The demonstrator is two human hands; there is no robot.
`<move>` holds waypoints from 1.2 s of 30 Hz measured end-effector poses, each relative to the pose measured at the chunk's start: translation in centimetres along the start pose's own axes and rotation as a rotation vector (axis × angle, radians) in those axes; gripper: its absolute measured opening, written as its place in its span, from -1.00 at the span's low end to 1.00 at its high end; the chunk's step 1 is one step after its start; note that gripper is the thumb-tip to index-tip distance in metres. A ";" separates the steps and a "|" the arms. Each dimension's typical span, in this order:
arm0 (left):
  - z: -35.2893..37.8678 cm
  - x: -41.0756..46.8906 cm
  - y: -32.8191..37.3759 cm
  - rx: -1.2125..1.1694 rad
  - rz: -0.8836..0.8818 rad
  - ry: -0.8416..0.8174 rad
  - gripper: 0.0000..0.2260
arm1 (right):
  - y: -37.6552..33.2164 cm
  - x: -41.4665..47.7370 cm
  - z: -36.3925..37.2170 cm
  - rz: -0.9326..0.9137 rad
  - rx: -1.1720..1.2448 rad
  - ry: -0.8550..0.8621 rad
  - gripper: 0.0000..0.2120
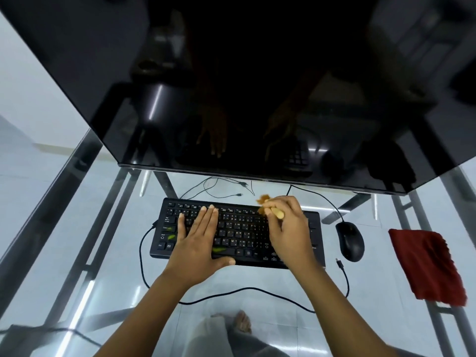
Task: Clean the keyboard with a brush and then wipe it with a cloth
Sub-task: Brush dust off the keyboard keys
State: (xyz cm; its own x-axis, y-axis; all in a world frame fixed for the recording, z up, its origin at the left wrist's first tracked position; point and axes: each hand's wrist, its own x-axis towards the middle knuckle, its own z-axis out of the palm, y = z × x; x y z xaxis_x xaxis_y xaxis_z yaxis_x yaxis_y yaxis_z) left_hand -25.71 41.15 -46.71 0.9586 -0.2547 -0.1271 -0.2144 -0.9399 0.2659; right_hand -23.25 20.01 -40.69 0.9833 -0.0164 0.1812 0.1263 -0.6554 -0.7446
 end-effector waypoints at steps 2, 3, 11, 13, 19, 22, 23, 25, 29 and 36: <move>0.1 0.0 0.0 0.008 0.012 0.005 0.04 | 0.0 -1.4 -0.6 -0.107 -0.034 -0.100 -0.89; 0.1 0.0 -0.1 0.005 0.019 0.007 0.04 | -0.1 -2.5 -0.9 -0.145 -0.048 -0.248 -0.90; 0.2 0.1 -0.2 -0.010 0.019 0.007 0.05 | -0.2 -3.7 -1.7 0.222 0.258 -0.272 -0.89; 0.2 0.0 -0.2 -0.008 0.023 0.008 0.05 | 0.4 -2.9 -1.8 0.281 0.185 -0.165 -0.85; 0.3 0.1 -0.5 0.013 0.022 0.013 0.05 | 0.6 -2.1 -2.4 0.179 0.044 -0.266 -0.89; 0.3 0.1 -0.5 0.014 0.032 0.006 0.04 | 0.8 -1.7 -2.7 0.163 0.047 -0.047 -0.86; 0.2 0.0 -0.6 0.021 0.041 0.014 0.04 | 0.6 -1.7 -2.6 0.182 0.079 -0.111 -0.86; -0.1 -0.3 -1.1 0.025 0.044 0.016 0.02 | 0.1 -1.8 -1.9 0.197 0.076 -0.257 -0.89; -0.4 -1.4 -2.8 -0.056 -0.033 0.057 0.00 | -1.0 -1.0 -1.1 0.201 0.036 0.005 -0.83; -1.3 -3.2 -6.2 -0.153 -0.112 0.067 0.00 | -4.1 -0.7 3.1 0.099 0.042 -0.076 -0.85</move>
State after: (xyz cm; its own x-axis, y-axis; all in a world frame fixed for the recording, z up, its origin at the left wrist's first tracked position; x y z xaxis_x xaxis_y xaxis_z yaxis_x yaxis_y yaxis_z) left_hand -27.15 48.11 -46.74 0.9864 -0.1296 -0.1014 -0.0795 -0.9148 0.3959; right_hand -24.05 25.02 -39.76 0.9981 -0.0212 0.0578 0.0321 -0.6209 -0.7832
